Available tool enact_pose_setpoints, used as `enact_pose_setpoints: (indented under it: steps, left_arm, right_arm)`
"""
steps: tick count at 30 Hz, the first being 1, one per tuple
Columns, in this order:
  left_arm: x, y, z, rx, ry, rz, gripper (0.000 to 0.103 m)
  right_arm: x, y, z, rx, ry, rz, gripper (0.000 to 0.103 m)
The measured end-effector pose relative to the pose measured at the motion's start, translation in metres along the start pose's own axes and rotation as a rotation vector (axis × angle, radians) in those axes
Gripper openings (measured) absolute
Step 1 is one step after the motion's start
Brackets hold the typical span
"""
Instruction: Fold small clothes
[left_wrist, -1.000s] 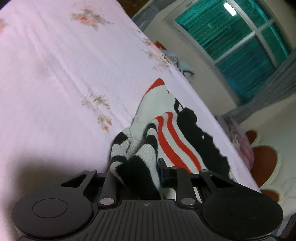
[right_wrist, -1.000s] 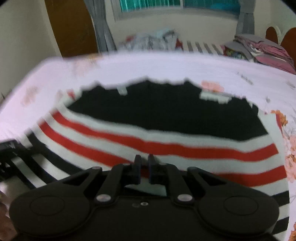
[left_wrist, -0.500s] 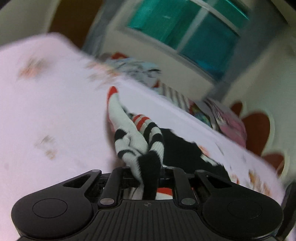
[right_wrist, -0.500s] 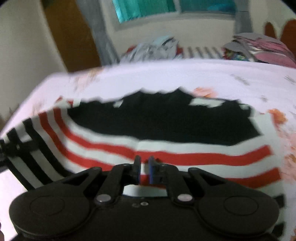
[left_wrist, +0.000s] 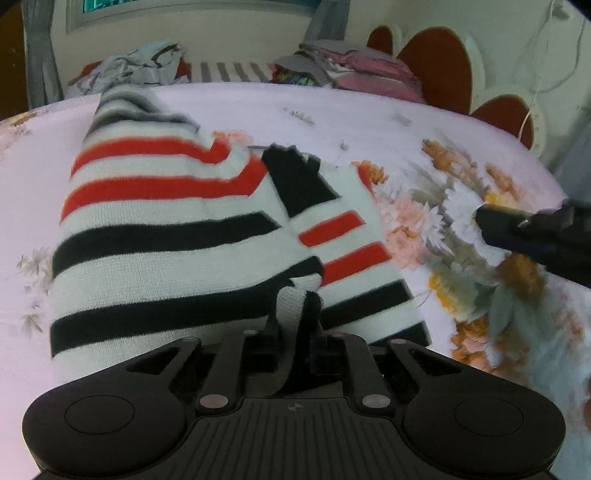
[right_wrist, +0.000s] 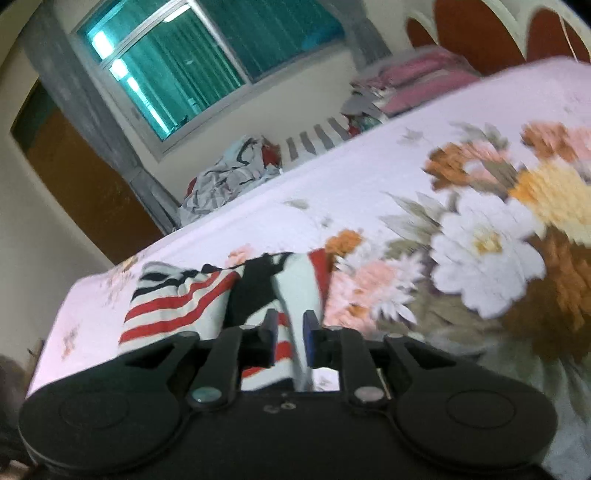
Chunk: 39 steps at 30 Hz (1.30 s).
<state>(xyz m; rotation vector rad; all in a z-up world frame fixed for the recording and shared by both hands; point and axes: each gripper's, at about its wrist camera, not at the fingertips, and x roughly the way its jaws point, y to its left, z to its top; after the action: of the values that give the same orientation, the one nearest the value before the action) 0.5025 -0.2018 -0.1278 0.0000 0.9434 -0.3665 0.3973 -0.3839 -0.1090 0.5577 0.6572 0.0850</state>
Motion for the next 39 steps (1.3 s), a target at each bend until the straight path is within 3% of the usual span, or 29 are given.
enact_pose_setpoints:
  steps: [1,2,5,8,10,16,19,23,24,25,26,27,31,35,37,39]
  left_arm:
    - [-0.008,0.000,0.003,-0.005,-0.008,-0.017,0.023]
    - [-0.018,0.002,0.005,-0.021,-0.016,-0.049,0.040]
    - [-0.065,0.015,0.009,-0.044,-0.101,-0.132,0.061]
    - [-0.102,0.054,0.016,-0.094,-0.222,-0.115,0.061]
    - [-0.109,0.088,0.019,-0.151,-0.278,-0.044,0.061]
    - [-0.076,0.159,0.019,-0.240,-0.209,0.047,0.061]
    - [-0.054,0.170,0.013,-0.268,-0.171,0.042,0.060]
    - [-0.029,0.160,0.001,-0.248,-0.129,0.010,0.049]
    - [-0.029,0.159,0.000,-0.237,-0.136,0.004,0.047]
    - [-0.033,0.159,0.000,-0.225,-0.146,0.001,0.044]
    - [-0.035,0.160,0.001,-0.214,-0.155,-0.002,0.041]
    - [-0.035,0.160,0.002,-0.203,-0.168,-0.003,0.041]
    - [-0.033,0.155,0.012,-0.161,-0.175,-0.029,0.040]
    - [-0.045,0.128,0.023,-0.079,-0.225,-0.106,0.040]
    - [-0.038,0.108,0.028,-0.021,-0.203,-0.133,0.040]
    - [-0.018,0.087,0.030,0.057,-0.123,-0.118,0.040]
  right_arm:
    - [-0.002,-0.003,0.000,0.009,0.005,0.007,0.032]
    - [-0.003,-0.003,0.000,0.013,0.005,0.014,0.041]
    - [0.002,0.000,0.002,0.024,0.014,0.069,0.047]
    - [0.019,0.015,0.002,0.026,0.062,0.140,0.048]
    - [0.037,0.027,0.000,0.040,0.116,0.186,0.048]
    - [0.093,0.047,-0.010,0.112,0.250,0.255,0.057]
    - [0.116,0.054,-0.015,0.152,0.300,0.279,0.057]
    - [0.143,0.071,-0.025,0.134,0.372,0.243,0.058]
    - [0.146,0.076,-0.025,0.103,0.368,0.221,0.056]
    - [0.147,0.083,-0.025,0.058,0.362,0.189,0.037]
    - [0.149,0.089,-0.025,0.018,0.364,0.173,0.026]
    - [0.148,0.095,-0.025,-0.015,0.355,0.166,0.023]
    - [0.114,0.125,-0.024,-0.238,0.239,0.135,0.020]
    - [0.053,0.136,-0.021,-0.399,0.082,0.083,0.020]
    - [0.044,0.123,-0.025,-0.418,0.050,0.000,0.020]
    - [0.052,0.096,-0.033,-0.382,0.078,-0.085,0.020]
